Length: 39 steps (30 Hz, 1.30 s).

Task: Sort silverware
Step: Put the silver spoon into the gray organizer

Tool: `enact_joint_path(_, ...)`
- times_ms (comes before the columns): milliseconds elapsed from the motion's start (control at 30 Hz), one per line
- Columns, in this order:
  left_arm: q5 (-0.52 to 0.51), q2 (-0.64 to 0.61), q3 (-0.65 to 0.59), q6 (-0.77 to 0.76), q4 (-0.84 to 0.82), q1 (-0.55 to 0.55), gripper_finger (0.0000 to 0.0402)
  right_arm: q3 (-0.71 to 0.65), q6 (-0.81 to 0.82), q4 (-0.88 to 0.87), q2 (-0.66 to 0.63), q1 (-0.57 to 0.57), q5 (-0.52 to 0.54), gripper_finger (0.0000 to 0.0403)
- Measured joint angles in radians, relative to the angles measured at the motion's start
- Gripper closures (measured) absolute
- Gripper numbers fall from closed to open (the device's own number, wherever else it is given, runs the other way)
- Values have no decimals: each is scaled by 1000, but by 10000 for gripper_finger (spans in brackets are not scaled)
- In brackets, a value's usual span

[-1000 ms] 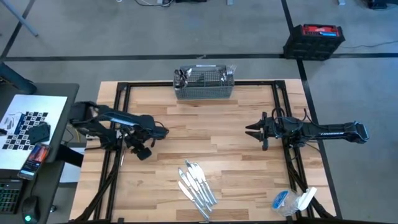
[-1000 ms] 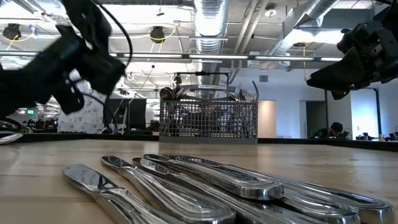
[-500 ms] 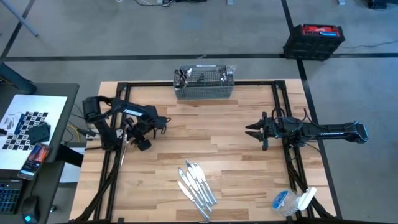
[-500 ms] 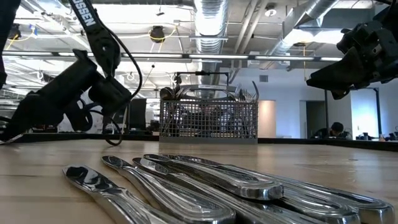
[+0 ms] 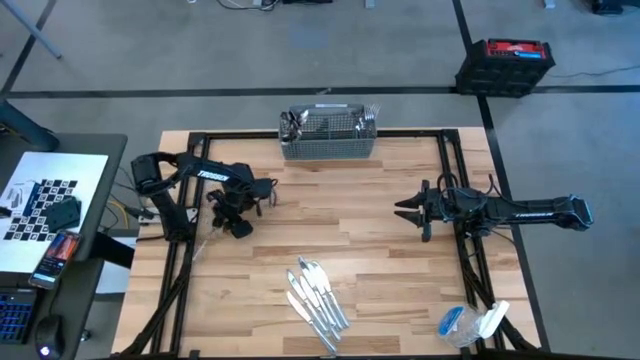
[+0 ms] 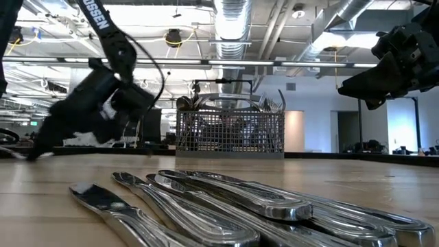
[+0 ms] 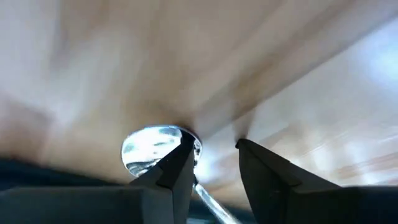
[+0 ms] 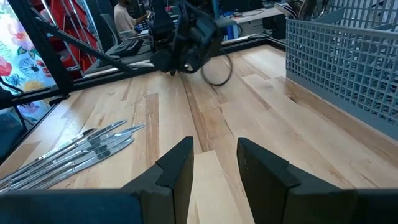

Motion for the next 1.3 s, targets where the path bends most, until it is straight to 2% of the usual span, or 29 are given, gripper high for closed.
enact_joint_path(233, -8, 2, 160, 0, 164, -10, 290, 0, 0, 0, 0, 0, 0, 290)
enact_joint_path(400, -13, -5, 276, 0, 86, -29, 290, 0, 0, 0, 0, 0, 0, 290)
enact_joint_path(533, -69, -31, 315, -50, 30, -57, 290, 0, 0, 0, 0, 0, 0, 290)
enact_joint_path(700, -123, -38, 295, -190, 66, -72, 290, 0, 0, 0, 0, 0, 0, 290)
enact_joint_path(933, -119, -33, 208, -370, 271, -80, 290, 0, 0, 0, 0, 0, 0, 290)
enact_joint_path(1133, -120, -33, 121, -424, 392, -85, 291, 0, 0, 0, 0, 0, 0, 290)
enact_joint_path(1233, -121, -40, 94, -400, 422, -86, 313, 0, 0, 0, 0, 0, 0, 290)
enact_joint_path(1300, -130, -40, 91, -388, 418, -89, 352, 0, 0, 0, 0, 0, 0, 290)
